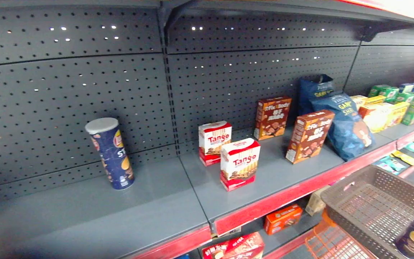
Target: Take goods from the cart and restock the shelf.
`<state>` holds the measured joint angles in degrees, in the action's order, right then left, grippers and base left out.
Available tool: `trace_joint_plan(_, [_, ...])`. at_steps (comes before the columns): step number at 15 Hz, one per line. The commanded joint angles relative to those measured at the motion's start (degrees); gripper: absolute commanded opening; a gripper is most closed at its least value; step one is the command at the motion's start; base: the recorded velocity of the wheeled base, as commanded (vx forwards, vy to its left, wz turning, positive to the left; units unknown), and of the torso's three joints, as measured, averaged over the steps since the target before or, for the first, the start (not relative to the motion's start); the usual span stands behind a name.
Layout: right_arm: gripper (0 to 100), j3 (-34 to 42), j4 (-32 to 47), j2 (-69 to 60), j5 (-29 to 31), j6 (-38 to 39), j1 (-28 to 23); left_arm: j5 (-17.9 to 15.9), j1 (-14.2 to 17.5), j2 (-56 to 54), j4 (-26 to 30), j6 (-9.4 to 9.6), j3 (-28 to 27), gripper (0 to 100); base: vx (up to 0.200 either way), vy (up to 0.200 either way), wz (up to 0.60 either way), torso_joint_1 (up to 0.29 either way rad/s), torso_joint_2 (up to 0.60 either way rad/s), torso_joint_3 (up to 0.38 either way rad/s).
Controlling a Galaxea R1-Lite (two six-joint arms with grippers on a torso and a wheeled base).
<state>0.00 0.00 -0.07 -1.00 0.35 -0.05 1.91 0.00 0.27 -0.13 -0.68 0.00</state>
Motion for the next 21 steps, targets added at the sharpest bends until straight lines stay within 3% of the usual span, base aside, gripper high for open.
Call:
trace_joint_plan(1, [100, 0.00, 0.00, 0.07, 0.03, 0.00, -0.04, 0.02, 0.00, 0.00, -0.04, -0.02, 0.00, 100, 0.000, 0.000, -0.60, 0.007, 0.00, 0.007])
trace_joint_plan(11, [100, 0.00, 0.00, 0.07, 0.12, 0.09, -0.04, 0.02, 0.09, 0.08, -0.04, -0.02, 0.00, 100, 0.000, 0.000, -0.60, 0.000, 0.00, 0.001])
trace_joint_plan(21, [100, -0.09, 0.09, 0.07, -0.23, -0.09, 0.05, 0.02, 0.09, 0.08, 0.05, -0.02, 0.00, 100, 0.000, 0.000, 0.00, 0.000, 0.00, 0.000])
